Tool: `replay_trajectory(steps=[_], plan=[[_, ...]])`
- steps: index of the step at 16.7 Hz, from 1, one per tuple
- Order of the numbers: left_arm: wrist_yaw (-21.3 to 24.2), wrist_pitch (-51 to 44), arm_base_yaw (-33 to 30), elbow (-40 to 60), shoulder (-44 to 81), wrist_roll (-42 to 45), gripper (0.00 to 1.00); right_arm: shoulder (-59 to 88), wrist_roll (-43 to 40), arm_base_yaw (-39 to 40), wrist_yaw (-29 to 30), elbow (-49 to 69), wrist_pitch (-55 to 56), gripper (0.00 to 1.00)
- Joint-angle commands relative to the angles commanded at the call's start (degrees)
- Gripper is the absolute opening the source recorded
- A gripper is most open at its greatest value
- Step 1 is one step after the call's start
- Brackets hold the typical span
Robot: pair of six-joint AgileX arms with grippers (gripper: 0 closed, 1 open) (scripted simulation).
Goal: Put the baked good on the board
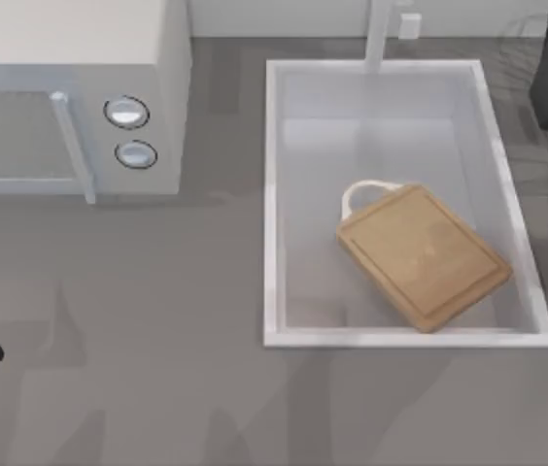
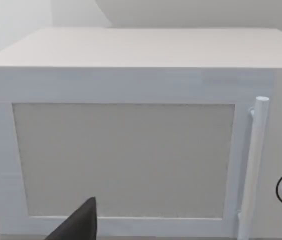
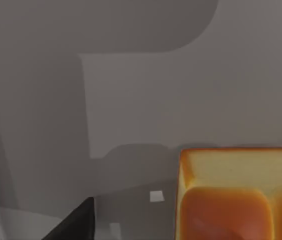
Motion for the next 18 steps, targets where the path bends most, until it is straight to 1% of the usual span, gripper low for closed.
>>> replay_trajectory(steps=[10, 11, 18], plan=[[0.0, 0.0, 0.0, 0.0, 0.0, 0.0, 1.00, 0.0, 0.0, 0.0, 0.0, 0.0, 0.0, 0.02], [0.0, 0.0, 0.0, 0.0, 0.0, 0.0, 1.00, 0.0, 0.0, 0.0, 0.0, 0.0, 0.0, 0.00], [0.0, 0.0, 0.0, 0.0, 0.0, 0.0, 1.00, 0.0, 0.0, 0.0, 0.0, 0.0, 0.0, 0.00]])
